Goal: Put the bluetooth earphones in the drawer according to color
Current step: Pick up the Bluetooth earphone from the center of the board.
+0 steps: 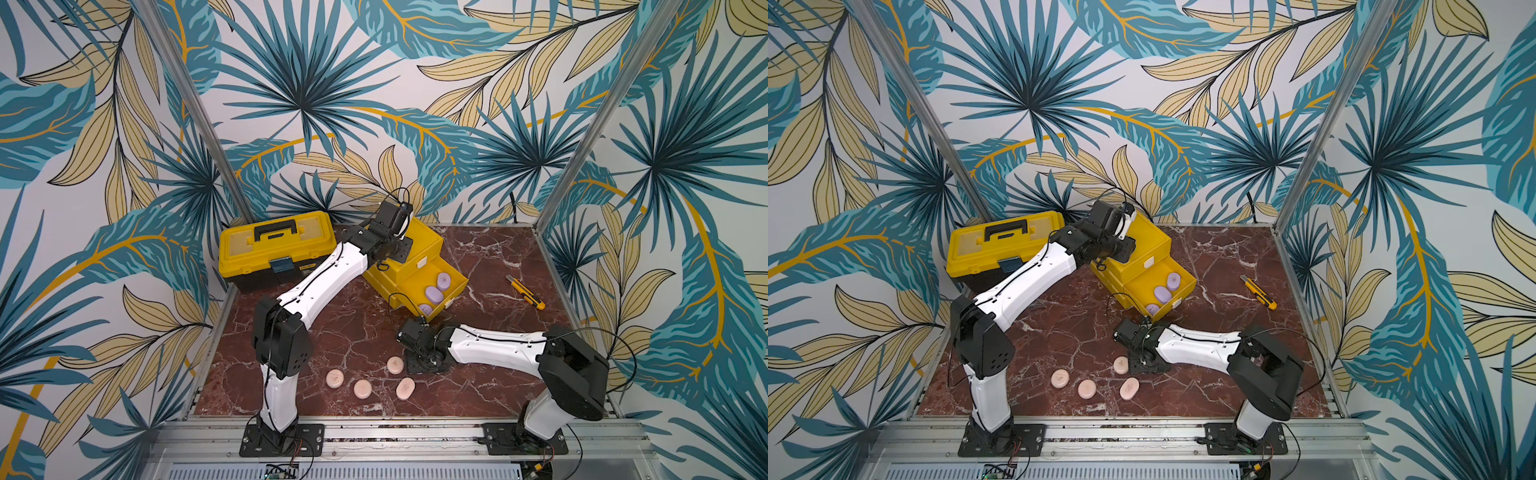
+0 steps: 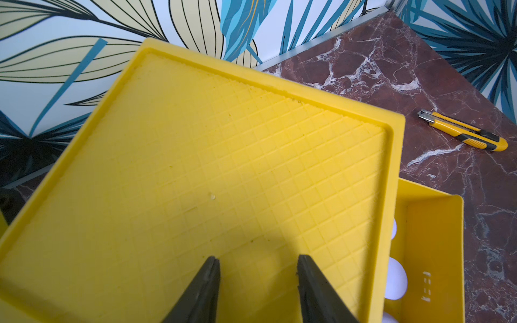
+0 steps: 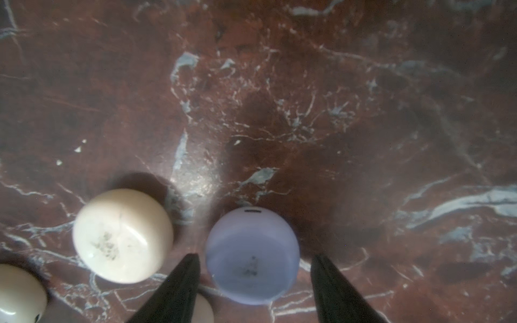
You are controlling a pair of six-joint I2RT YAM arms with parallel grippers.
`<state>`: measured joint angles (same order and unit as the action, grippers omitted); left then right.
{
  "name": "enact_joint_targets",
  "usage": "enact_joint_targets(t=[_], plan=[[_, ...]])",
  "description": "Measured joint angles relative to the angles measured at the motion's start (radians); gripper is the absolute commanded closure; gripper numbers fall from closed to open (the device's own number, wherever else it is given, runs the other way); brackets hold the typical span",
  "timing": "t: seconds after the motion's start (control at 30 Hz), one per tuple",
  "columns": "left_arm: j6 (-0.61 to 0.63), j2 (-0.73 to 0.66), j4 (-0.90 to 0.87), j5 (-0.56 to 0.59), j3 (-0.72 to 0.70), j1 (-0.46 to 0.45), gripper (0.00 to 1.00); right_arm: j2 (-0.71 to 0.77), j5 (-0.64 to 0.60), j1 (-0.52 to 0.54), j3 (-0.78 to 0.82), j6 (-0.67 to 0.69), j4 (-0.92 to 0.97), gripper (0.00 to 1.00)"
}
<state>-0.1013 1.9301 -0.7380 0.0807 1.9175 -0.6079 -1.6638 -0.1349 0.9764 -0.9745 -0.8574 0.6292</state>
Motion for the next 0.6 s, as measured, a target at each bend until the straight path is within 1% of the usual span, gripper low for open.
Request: enact_joint_targets(t=[0.3,0.53,0.6], plan=[[0.000,0.000,0.000,-0.003,0.000,0.000,0.51,-0.014,-0.013,0.000,0.000,-0.003,0.000,0.35],[0.000,0.000,0.000,-0.004,0.000,0.000,0.51,-0.038,-0.020,0.000,-0.010,-0.003,0.001,0.36],[0.000,0.000,0.000,-0.004,0.000,0.000,0.51,-0.046,-0.023,0.000,-0.013,-0.003,0.001,0.39]])
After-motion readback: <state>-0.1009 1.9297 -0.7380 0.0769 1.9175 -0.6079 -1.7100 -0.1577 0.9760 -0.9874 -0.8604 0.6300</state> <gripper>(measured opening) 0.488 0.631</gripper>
